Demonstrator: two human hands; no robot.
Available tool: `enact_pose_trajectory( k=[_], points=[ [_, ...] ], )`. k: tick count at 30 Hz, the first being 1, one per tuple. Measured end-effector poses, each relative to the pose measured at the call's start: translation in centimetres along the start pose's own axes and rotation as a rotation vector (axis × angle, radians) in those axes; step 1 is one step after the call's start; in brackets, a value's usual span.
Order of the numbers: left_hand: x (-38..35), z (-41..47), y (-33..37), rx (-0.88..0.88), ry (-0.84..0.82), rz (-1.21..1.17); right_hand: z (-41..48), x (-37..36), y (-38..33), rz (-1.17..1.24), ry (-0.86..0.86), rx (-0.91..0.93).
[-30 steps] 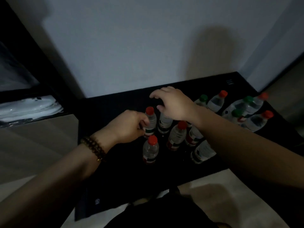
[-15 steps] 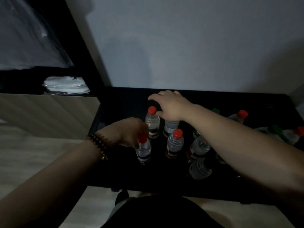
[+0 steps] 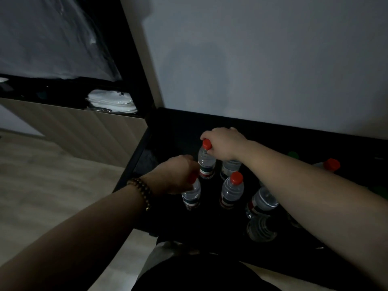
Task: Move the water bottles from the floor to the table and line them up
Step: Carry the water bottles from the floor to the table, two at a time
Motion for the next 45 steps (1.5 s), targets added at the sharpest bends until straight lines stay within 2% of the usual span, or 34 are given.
enact_pose_trajectory(
  k=[4, 10, 17, 32, 45],
  points=[
    [1.1, 0.6, -1.0, -0.003, 0.011, -0.035, 0.4, 0.2, -0.1, 0.005, -0.038, -0.001],
    [5.5, 2.4, -4.2, -0.009, 0.117, -0.074, 0.9, 0.5, -0.3, -0.086, -0.048, -0.038],
    [9.8, 7.3, -7.7, -0.016, 0.178, -0.03, 2.7, 1.7, -0.4, -0.17, -0.041, -0.008],
    [15.8, 19.1, -16.2, 0.032, 0.289, -0.061, 14.0, 6.6, 3.4, -0.061, 0.118, -0.267],
    [17.4, 26.6, -19.8, 0.017, 0.358, -0.104, 23.0, 7.9, 6.4, -0.002, 0.125, -0.406]
  ],
)
Point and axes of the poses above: each hand's wrist, its own z-axis towards the middle knuckle, its own x-axis out of the back of the hand, y = z × x, the point moved 1 cm from there along z, towards the middle knuckle, and after that the axes turned 6 degrees about -z, right-handed, at the moved point
